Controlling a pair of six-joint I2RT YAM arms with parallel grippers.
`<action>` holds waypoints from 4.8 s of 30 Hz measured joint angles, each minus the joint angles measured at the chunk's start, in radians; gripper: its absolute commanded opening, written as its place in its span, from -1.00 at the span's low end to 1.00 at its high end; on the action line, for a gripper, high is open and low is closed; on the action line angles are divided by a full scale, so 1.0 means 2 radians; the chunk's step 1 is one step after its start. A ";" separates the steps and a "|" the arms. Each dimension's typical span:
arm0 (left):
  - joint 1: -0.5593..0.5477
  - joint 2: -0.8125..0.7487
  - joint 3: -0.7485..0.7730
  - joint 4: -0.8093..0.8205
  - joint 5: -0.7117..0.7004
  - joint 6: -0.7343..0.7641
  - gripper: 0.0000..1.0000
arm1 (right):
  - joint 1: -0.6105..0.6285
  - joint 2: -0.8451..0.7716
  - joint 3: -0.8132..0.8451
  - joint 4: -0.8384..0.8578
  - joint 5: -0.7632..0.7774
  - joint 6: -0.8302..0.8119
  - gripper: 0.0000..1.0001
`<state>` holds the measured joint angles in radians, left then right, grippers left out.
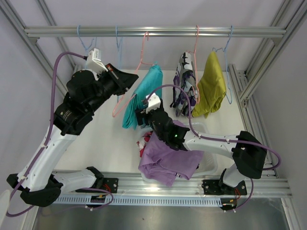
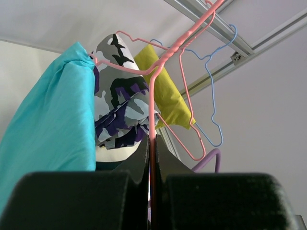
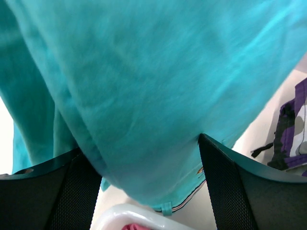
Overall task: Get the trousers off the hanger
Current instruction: Remove the trousers from the hanger, then place the trousers in the bin.
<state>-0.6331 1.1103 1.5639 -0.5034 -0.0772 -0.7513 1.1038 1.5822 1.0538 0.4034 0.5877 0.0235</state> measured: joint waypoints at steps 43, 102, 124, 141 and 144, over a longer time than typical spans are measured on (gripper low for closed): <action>-0.005 0.000 0.000 0.005 -0.014 0.000 -0.99 | -0.020 -0.010 0.082 0.010 0.013 -0.027 0.07; -0.027 0.047 -0.101 0.083 -0.086 0.036 -0.99 | -0.020 -0.195 0.305 -0.367 -0.009 -0.088 -1.00; -0.055 0.013 -0.176 0.100 -0.155 0.110 -0.99 | -0.019 -0.414 0.112 -0.429 -0.013 -0.053 -1.00; -0.056 -0.072 -0.203 0.097 -0.175 0.146 -0.99 | -0.019 -0.525 0.008 -0.480 -0.068 0.023 -1.00; -0.056 -0.083 -0.221 0.097 -0.181 0.151 -0.99 | -0.018 -0.502 -0.058 -0.437 -0.103 0.043 -1.00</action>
<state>-0.7441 0.9440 1.1213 -0.3088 -0.4397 -0.4496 1.0676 0.5774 0.9371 -0.4702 0.3817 0.1101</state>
